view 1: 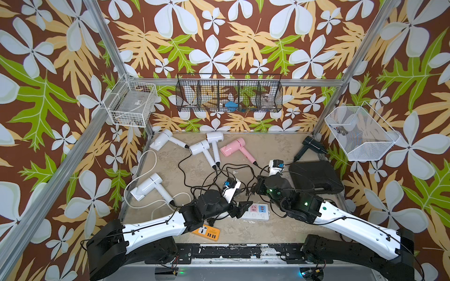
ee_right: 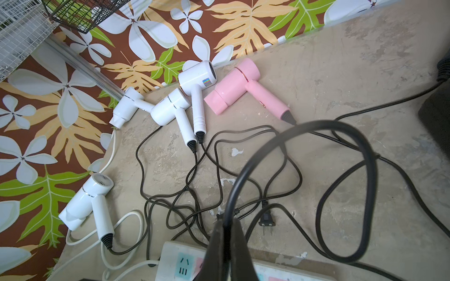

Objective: Charge the blow dryers
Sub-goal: Pick up the plug from the center of the board.

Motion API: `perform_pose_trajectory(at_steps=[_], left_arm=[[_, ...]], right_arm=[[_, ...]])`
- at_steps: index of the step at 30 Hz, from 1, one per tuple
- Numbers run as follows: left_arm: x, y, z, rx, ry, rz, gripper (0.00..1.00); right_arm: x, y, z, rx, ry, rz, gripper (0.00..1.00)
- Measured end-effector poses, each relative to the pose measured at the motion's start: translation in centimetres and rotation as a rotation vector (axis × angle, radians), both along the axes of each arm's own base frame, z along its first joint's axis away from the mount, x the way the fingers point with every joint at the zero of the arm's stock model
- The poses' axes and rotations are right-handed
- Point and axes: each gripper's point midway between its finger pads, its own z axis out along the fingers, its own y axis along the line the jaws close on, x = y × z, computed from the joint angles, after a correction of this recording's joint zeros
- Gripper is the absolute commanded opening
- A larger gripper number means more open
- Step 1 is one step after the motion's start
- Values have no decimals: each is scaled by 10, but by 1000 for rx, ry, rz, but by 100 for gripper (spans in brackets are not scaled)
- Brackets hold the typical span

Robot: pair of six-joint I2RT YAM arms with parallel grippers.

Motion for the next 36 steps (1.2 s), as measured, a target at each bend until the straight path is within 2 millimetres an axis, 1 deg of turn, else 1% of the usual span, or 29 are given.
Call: perform_pose_trajectory(at_steps=[2, 7, 10, 14, 19, 22, 23, 24, 28, 29, 30, 32, 34, 35, 36], left_arm=[[0, -1, -3, 9, 6, -1, 70], [0, -1, -5, 17, 11, -3, 50], [0, -1, -5, 18, 11, -3, 40], [1, -2, -5, 18, 11, 0, 29], [1, -2, -6, 24, 14, 0, 19], [1, -1, -10, 39, 23, 3, 7], [1, -1, -12, 43, 25, 4, 2], [1, -1, -12, 44, 25, 4, 0], [1, 0, -11, 44, 22, 2, 0], [1, 0, -11, 44, 22, 2, 0], [1, 0, -11, 43, 21, 2, 0], [0, 1, -11, 46, 20, 2, 0], [1, 2, -9, 42, 8, 7, 0], [2, 3, -8, 39, -1, 15, 0], [3, 5, -8, 39, -7, 22, 0]], right_arm=[[-1, 3, 1, -10, -9, 8, 0], [-4, 10, 3, -10, -29, 31, 0], [-5, 10, 2, -8, -37, 40, 0], [-9, 13, 2, -5, -47, 64, 0], [-15, 23, 5, 3, -67, 106, 0], [-16, 25, 8, 10, -83, 121, 0], [-17, 27, 9, 17, -84, 128, 0], [-18, 27, 9, 16, -87, 130, 0], [-19, 27, 10, 14, -93, 144, 0], [-19, 28, 10, 11, -96, 152, 2], [-20, 29, 10, 10, -96, 156, 9], [-20, 30, 10, 3, -95, 178, 26], [-23, 33, 9, 6, -80, 223, 40], [-23, 33, 7, 8, -74, 245, 46], [-22, 31, 6, 21, -63, 255, 49]])
